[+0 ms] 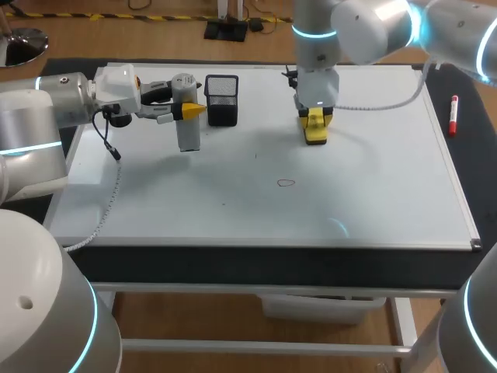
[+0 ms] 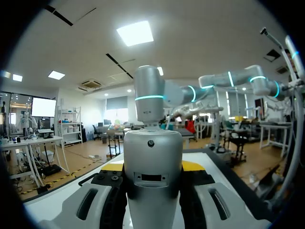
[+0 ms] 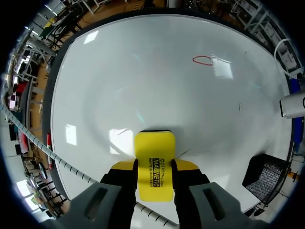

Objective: Pick up the inspection probe, press it on each red-marked spot on the whiteboard one by one, put down the probe, pick up the eraser, and wipe off all the red marks.

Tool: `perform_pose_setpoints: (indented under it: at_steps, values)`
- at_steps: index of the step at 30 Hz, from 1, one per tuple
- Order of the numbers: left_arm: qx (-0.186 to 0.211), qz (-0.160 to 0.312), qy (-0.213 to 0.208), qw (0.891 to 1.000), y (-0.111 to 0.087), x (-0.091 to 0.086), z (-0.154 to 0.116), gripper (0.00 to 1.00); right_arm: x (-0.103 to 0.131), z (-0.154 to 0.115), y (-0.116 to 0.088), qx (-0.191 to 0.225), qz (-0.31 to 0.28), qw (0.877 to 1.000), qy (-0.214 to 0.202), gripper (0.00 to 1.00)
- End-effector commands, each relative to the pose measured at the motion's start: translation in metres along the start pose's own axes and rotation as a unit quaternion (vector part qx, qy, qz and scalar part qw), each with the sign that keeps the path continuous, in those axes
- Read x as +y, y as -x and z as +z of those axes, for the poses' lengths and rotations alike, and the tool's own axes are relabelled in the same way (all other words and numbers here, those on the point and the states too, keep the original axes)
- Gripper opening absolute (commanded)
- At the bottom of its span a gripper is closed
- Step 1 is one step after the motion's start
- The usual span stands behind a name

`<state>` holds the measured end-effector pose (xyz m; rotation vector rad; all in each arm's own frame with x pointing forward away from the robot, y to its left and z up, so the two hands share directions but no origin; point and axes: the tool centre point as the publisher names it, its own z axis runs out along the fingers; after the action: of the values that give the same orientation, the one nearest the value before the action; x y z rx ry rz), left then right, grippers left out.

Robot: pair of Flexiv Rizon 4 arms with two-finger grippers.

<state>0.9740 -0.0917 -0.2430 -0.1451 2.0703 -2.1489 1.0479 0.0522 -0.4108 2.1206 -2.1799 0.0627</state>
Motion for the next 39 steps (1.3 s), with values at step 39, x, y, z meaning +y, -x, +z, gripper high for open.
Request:
perform_pose_setpoints:
  at_steps: [39]
  values:
    - [0.001, 0.0, 0.0, 1.0, 0.001, -0.001, 0.0, 0.0, -0.056, -0.031, -0.173, -0.031, 0.121, 0.992, -0.001, 0.0]
